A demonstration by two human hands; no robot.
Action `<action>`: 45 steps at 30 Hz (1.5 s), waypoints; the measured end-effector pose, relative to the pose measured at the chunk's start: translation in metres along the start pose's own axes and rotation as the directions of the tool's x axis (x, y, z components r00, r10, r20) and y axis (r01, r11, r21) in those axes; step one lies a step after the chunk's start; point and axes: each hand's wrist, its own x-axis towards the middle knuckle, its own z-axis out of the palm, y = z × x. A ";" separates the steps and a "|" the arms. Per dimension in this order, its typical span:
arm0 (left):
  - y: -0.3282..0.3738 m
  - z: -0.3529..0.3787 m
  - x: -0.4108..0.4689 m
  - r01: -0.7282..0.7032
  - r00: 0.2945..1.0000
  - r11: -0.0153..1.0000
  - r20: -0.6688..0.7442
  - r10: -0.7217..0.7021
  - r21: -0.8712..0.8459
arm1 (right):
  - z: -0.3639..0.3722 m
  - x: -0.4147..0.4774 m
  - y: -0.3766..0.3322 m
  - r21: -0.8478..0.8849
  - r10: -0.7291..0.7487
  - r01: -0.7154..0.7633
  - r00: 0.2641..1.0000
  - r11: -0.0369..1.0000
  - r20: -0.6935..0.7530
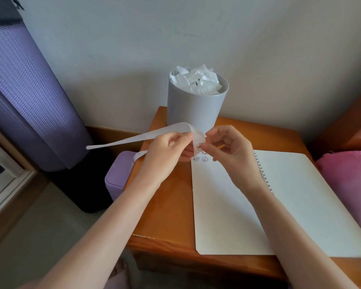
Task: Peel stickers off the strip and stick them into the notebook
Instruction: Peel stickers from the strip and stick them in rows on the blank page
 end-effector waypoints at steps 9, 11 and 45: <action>-0.001 0.000 -0.002 -0.110 0.994 0.987 0.038 0.107 0.115 | 0.000 -0.001 0.000 -0.118 0.032 -0.030 0.999 0.993 0.018; -0.001 0.000 -0.002 -0.125 0.992 0.984 0.037 0.122 0.125 | 0.000 -0.001 -0.001 -0.128 0.034 -0.031 0.999 0.991 0.020; -0.001 -0.001 -0.003 0.002 1.000 1.000 0.025 -0.002 -0.021 | -0.002 0.000 -0.002 -0.323 0.018 0.012 0.996 0.946 0.090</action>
